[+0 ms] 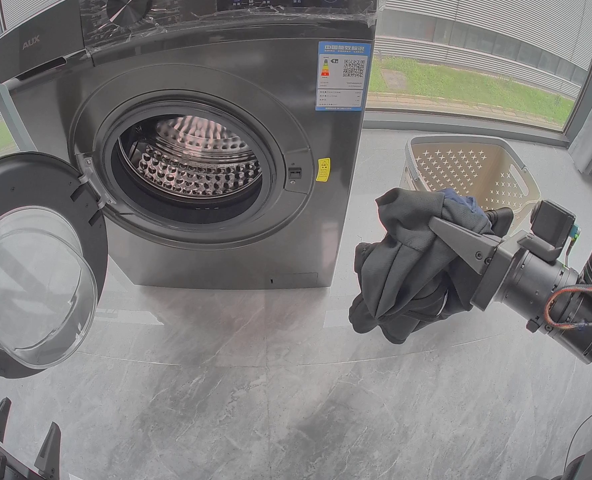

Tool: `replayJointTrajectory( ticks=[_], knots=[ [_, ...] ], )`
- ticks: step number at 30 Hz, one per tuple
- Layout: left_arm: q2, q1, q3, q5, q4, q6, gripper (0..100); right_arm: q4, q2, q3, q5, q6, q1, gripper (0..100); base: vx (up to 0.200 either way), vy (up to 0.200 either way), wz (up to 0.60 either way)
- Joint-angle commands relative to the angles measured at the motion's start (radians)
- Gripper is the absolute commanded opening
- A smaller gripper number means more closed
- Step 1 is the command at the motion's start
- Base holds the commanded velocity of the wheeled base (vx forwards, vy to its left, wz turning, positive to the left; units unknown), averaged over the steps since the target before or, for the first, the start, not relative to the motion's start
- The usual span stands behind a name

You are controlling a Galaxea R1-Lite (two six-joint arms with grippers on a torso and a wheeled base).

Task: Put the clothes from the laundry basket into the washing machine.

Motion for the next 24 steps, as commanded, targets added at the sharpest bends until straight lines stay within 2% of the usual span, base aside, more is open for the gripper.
replayJointTrajectory(
  ticks=[1,17,24],
  knots=[
    [-0.018,0.000,0.018,0.001,0.000,0.000,100,0.000,0.003,0.000,0.000,0.000,0.000,0,0.000,0.200,0.00],
    [-0.018,0.000,0.018,0.001,0.000,0.000,100,0.000,0.003,0.000,0.000,0.000,-0.002,0,0.000,0.200,0.00],
    [-0.018,0.000,0.018,0.001,0.000,0.000,100,0.000,0.007,0.000,0.000,0.002,-0.002,0,0.000,0.000,0.00]
  ],
)
